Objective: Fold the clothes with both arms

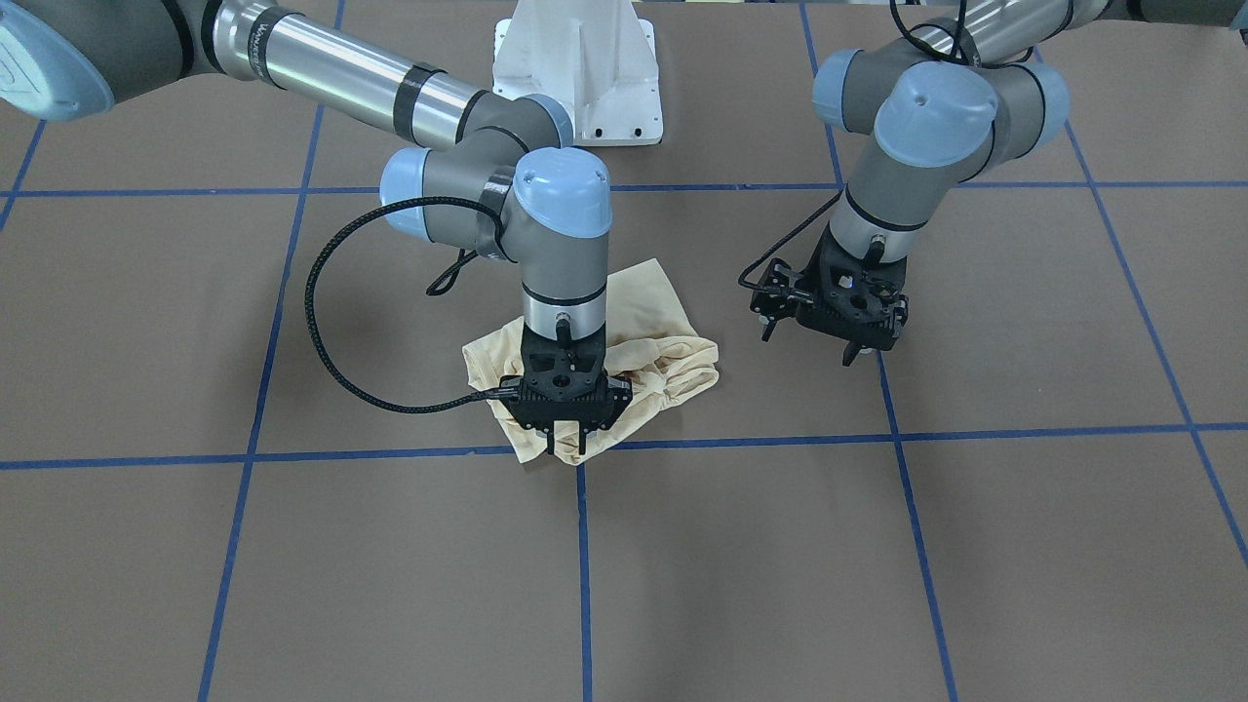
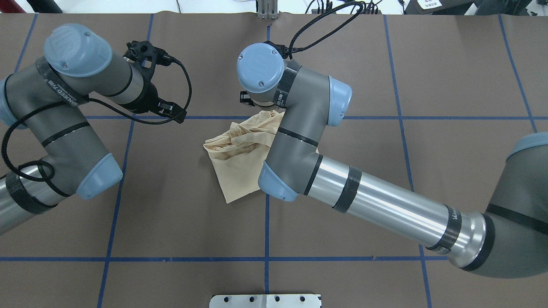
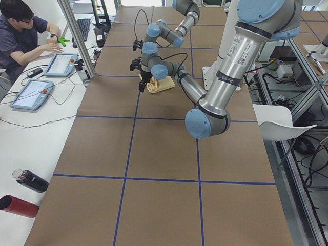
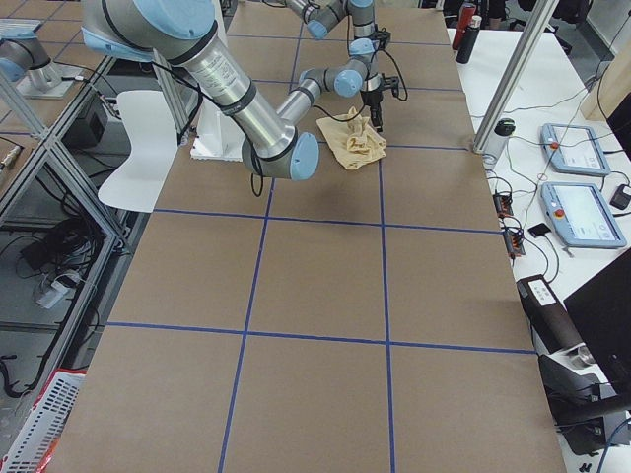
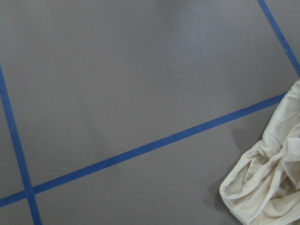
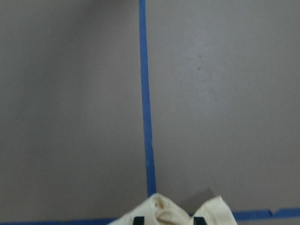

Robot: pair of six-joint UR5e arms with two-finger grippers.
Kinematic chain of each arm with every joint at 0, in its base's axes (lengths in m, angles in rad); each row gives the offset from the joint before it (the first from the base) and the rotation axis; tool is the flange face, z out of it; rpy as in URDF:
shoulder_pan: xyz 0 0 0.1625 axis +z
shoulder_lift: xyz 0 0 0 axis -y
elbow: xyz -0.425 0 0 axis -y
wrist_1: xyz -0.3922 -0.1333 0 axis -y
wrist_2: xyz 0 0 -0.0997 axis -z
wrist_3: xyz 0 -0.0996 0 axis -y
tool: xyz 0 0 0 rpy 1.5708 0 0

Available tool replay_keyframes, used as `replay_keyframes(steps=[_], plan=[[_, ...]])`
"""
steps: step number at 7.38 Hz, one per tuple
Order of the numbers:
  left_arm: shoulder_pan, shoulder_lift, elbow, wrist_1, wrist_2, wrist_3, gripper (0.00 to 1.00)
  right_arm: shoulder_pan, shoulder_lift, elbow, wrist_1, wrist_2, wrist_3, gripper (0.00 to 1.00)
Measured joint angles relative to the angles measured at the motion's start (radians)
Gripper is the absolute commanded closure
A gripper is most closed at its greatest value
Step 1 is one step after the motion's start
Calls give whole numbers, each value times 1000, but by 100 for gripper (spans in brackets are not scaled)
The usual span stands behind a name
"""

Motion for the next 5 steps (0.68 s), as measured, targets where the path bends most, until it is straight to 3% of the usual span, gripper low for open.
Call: replay_keyframes(steps=[2, 4, 5], plan=[[0, 3, 1, 0, 0, 0, 0, -73, -23, 84, -137, 4, 59, 53], [0, 8, 0, -1, 0, 0, 0, -111, -56, 93, -159, -30, 49, 53], [0, 9, -1, -1, 0, 0, 0, -116, -63, 91, -162, -42, 4, 67]])
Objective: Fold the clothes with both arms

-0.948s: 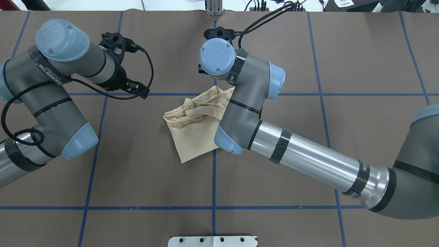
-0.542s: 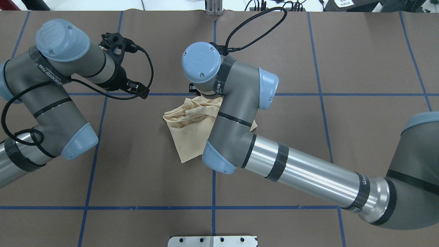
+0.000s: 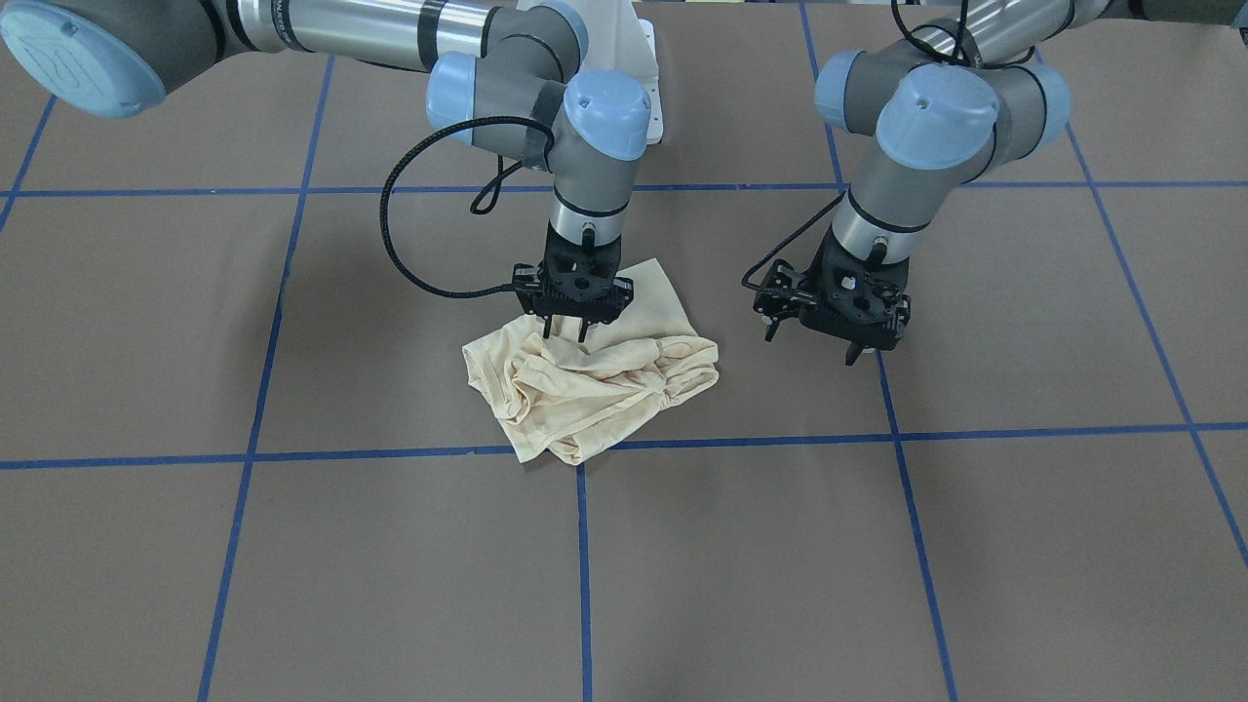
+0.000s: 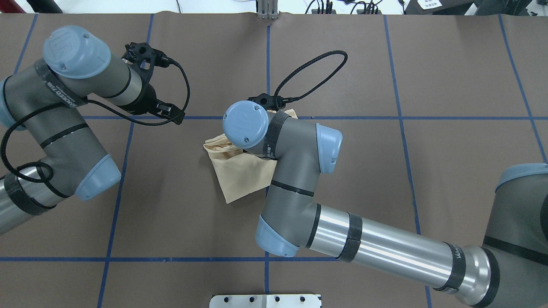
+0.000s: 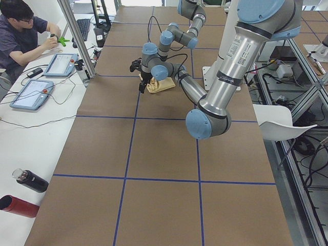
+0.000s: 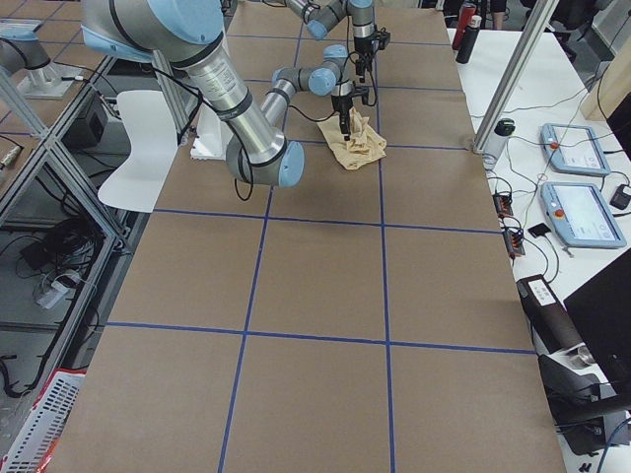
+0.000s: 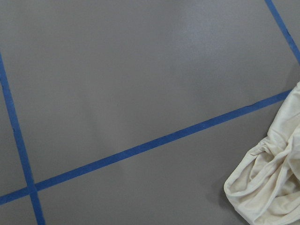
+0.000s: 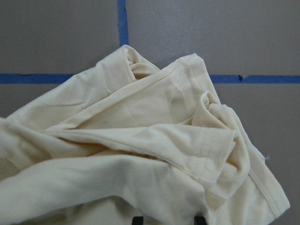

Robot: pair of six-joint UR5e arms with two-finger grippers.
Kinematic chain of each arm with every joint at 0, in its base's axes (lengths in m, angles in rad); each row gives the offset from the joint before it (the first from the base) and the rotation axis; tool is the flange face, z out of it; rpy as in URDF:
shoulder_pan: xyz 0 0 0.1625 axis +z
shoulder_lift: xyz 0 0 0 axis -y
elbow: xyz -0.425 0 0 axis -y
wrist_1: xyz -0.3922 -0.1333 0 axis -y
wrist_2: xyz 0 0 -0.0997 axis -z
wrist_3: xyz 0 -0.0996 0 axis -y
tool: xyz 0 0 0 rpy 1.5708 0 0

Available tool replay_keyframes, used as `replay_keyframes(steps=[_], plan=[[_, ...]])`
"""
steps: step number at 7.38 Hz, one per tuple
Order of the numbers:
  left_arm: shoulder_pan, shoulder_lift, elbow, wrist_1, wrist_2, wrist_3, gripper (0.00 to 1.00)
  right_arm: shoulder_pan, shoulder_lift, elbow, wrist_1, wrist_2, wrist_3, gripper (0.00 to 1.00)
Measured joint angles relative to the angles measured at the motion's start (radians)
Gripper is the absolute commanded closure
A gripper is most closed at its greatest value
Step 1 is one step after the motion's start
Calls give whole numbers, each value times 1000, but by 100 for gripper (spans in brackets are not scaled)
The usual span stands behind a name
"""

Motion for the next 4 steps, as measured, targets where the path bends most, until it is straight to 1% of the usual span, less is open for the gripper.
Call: replay_keyframes(steps=[1, 2, 4], plan=[[0, 0, 0, 0, 0, -1, 0, -1, -5, -2, -2, -8, -43, 100], [0, 1, 0, 0, 0, -1, 0, -2, -5, -5, -2, -21, -76, 100], [0, 1, 0, 0, 0, -1, 0, 6, -2, -10, 1, -76, -141, 100]])
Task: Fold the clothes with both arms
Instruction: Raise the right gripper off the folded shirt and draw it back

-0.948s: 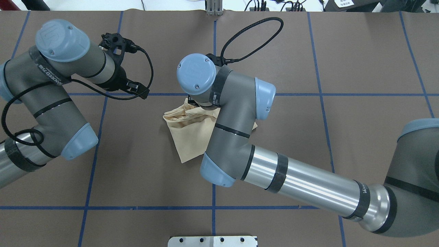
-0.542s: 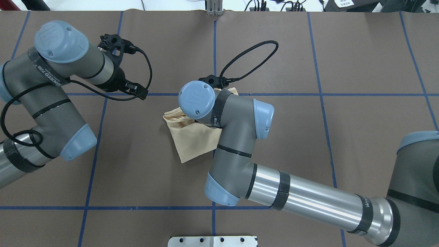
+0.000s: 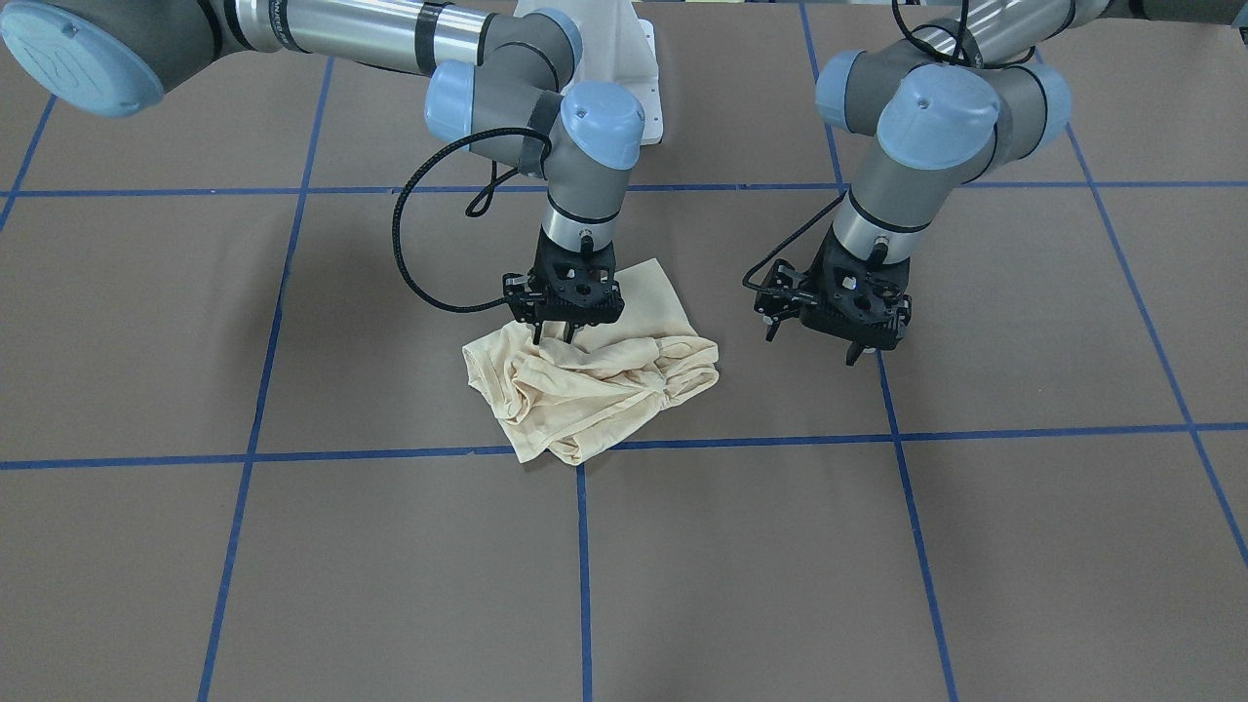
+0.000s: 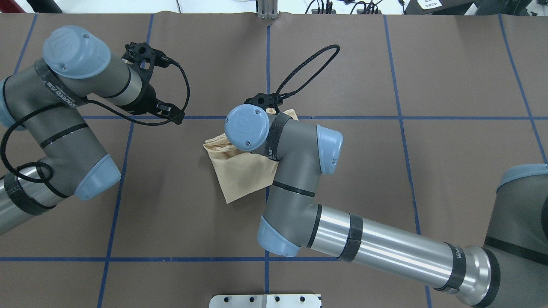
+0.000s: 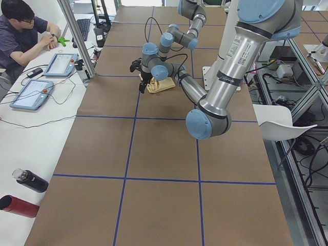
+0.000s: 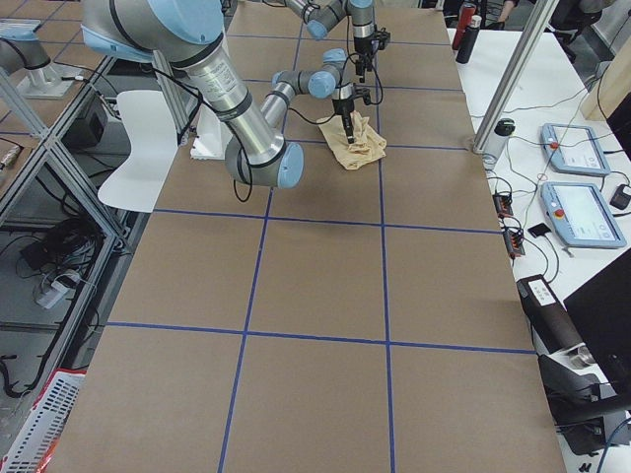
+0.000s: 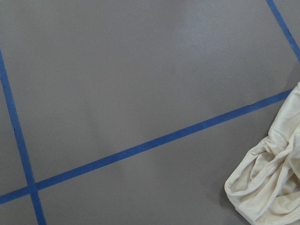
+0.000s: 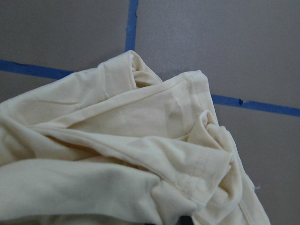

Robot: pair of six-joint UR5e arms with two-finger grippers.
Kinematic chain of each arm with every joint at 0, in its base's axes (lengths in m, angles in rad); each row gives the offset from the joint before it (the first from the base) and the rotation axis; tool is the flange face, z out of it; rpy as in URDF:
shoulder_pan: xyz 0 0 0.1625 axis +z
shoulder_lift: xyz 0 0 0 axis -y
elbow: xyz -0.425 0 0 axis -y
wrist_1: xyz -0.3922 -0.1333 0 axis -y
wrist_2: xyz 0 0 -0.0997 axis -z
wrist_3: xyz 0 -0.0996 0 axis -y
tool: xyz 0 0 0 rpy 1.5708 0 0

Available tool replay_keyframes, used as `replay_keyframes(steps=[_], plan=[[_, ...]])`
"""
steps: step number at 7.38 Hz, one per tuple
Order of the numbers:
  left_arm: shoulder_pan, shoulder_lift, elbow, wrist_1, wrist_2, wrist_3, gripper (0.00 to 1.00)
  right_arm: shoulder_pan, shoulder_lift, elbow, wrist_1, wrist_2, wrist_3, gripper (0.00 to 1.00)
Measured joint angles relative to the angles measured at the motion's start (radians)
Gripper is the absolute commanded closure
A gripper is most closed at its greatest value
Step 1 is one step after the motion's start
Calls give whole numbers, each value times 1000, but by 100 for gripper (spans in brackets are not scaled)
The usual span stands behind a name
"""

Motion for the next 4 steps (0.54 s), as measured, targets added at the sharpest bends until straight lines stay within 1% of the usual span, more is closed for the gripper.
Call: replay_keyframes(steps=[2, 3, 4], plan=[[0, 0, 0, 0, 0, 0, 0, 45, 5, -16, 20, -34, -72, 100], [0, 0, -1, 0, 0, 0, 0, 72, 10, -65, 79, -48, -95, 100], [0, 0, -1, 0, 0, -1, 0, 93, 17, -140, 183, -63, -114, 22]])
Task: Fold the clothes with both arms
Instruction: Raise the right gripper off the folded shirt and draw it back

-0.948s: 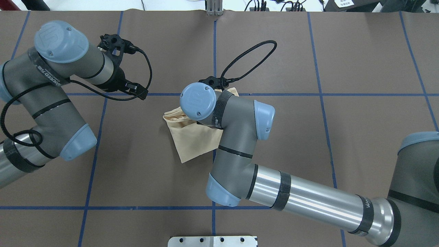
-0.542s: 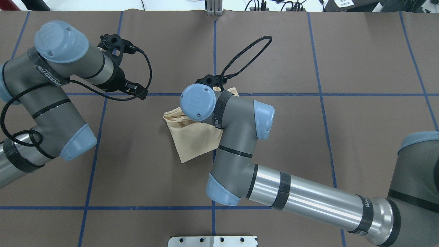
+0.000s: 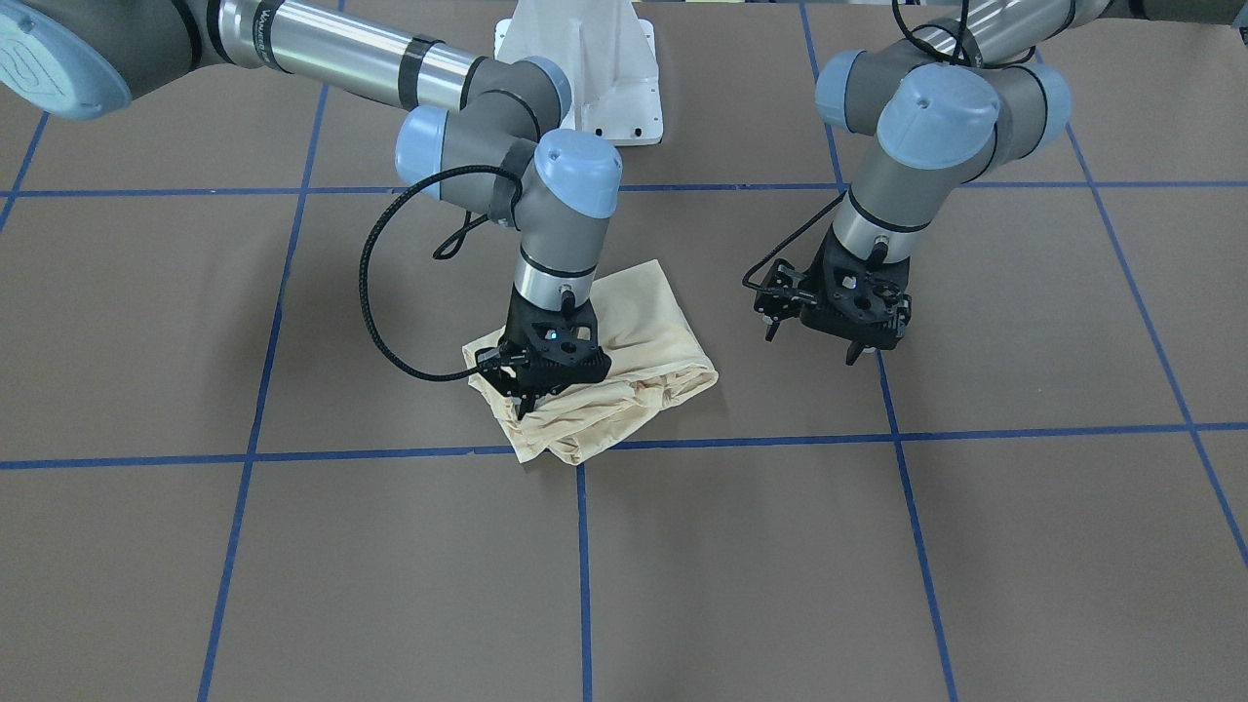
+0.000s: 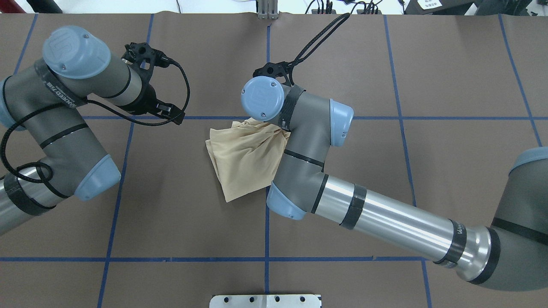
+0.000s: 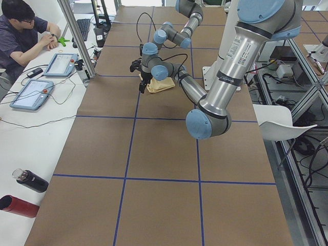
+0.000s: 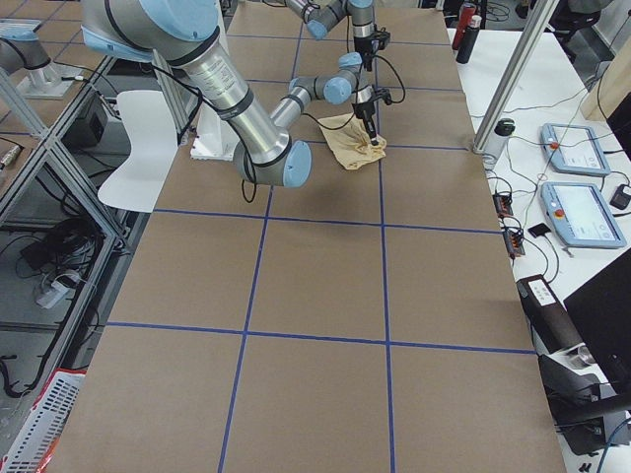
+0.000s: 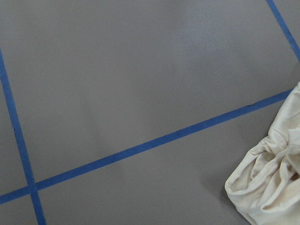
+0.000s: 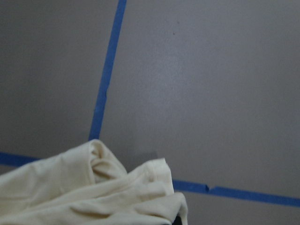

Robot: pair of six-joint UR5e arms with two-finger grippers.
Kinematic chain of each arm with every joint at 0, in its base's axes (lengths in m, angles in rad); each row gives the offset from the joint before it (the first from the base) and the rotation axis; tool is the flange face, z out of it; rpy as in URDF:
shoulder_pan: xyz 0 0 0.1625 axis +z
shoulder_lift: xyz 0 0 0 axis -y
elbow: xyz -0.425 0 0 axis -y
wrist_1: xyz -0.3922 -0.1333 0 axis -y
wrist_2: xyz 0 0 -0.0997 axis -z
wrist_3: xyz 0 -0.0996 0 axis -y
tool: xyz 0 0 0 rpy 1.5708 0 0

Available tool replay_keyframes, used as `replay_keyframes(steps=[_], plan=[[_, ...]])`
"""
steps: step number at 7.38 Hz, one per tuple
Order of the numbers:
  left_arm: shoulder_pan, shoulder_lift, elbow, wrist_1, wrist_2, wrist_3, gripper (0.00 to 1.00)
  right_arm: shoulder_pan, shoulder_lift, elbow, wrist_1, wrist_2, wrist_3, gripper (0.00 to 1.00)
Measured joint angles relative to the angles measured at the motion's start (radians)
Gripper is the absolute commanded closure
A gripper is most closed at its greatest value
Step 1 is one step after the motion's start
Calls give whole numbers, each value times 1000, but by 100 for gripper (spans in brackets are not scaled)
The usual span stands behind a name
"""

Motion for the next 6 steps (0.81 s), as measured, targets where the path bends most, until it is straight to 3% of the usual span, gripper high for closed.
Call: replay_keyframes(steps=[1, 4, 6], plan=[[0, 0, 0, 0, 0, 0, 0, 17, 12, -60, 91, -9, -18, 1], [0, 0, 0, 0, 0, 0, 0, 49, 66, -101, 158, 40, -10, 0], [-8, 4, -17, 5, -10, 1, 0, 113, 96, -98, 93, 243, 9, 0]])
